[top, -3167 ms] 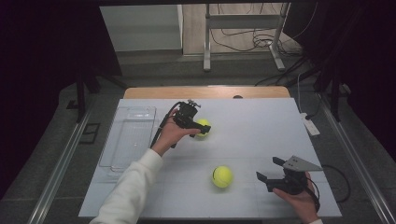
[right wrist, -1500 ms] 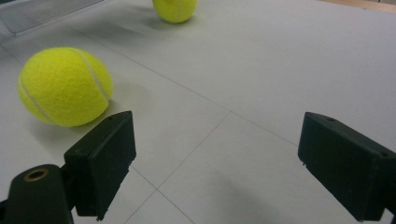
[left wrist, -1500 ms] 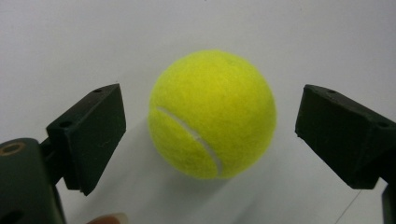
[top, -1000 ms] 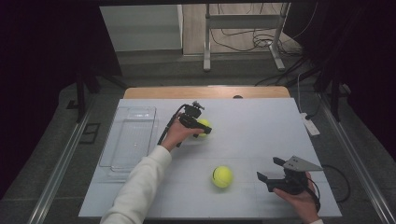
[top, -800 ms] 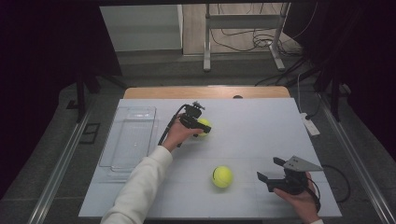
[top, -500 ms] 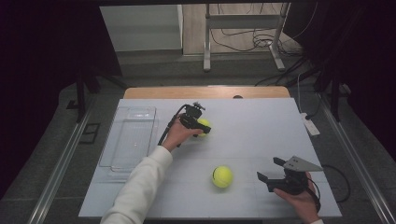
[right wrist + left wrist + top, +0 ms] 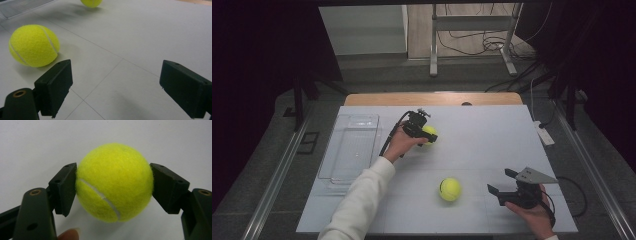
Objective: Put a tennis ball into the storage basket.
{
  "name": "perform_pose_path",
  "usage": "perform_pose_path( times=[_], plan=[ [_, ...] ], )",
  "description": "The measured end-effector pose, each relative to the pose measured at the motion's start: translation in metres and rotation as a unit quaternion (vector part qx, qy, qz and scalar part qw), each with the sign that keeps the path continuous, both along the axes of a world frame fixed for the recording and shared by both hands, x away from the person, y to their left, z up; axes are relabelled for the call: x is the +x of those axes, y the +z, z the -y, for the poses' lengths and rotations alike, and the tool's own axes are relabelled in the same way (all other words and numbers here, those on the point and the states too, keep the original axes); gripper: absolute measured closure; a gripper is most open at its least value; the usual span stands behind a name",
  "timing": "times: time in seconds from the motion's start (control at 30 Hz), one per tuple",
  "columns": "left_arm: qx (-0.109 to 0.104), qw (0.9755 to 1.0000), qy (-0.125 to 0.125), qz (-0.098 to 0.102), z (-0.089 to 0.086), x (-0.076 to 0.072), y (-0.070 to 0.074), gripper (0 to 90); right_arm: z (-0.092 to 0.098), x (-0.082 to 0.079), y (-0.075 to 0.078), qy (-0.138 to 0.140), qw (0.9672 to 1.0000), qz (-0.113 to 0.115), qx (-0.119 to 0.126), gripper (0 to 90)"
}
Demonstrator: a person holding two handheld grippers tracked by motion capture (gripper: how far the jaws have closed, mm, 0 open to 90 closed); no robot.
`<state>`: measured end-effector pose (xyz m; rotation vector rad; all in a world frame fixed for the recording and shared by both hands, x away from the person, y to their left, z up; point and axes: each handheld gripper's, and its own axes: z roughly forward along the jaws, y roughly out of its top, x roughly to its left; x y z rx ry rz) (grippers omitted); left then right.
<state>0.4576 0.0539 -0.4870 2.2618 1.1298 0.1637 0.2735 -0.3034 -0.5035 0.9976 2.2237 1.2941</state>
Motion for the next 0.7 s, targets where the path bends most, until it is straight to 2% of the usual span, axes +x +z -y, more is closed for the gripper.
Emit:
perform_pose_path(
  times=[0.7],
  plan=[
    [-0.02,0.9994,-0.006,0.026,-0.006,-0.015,0.014,27.4,0.0,0.0,0.0,-0.002,1.0,0.0,-0.001,11.6]
  ],
)
